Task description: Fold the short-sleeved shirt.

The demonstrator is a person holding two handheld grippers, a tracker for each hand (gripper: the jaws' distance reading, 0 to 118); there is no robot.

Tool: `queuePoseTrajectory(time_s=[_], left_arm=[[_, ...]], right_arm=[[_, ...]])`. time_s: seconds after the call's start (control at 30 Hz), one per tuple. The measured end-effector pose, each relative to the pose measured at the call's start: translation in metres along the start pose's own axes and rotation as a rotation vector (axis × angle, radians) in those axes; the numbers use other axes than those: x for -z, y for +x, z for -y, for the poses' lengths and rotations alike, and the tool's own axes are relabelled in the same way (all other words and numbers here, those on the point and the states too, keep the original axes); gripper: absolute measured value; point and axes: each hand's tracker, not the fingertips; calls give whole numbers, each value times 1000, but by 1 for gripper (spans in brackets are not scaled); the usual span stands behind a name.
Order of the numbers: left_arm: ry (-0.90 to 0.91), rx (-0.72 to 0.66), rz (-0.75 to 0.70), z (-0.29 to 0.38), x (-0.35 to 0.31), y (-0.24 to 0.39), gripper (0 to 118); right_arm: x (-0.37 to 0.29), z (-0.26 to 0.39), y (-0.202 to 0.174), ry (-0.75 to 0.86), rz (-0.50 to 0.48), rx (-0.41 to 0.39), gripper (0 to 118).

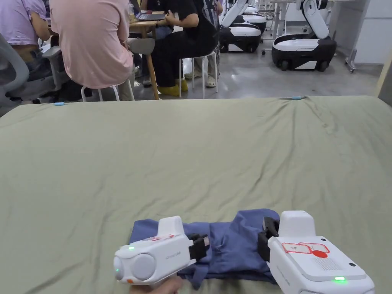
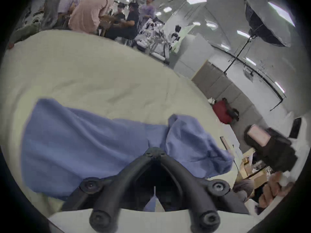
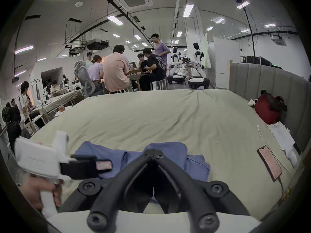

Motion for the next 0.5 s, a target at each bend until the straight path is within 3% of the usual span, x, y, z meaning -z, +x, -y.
queuePoseTrajectory(time_s=[0.1, 0.2, 0.27, 0.33, 0.37, 0.5], left_arm=[[91, 5, -48, -9, -47, -26, 0], [136, -114, -174, 0, -84, -80, 0], [138, -195, -188, 7, -100, -111, 31], [129, -275, -125, 14, -107, -132, 95], [125, -308, -85, 16, -105, -138, 115], [127, -594, 196, 23, -73, -168, 118]], right_arm=[[8, -3, -16, -8, -17, -21, 0], [20, -4, -36, -19, -40, -59, 0], [27, -6, -50, -31, -45, -82, 0], [34, -8, -61, -35, -63, -97, 0], [35, -8, -65, -36, -67, -104, 0], [38, -6, -73, -48, -63, -133, 0]])
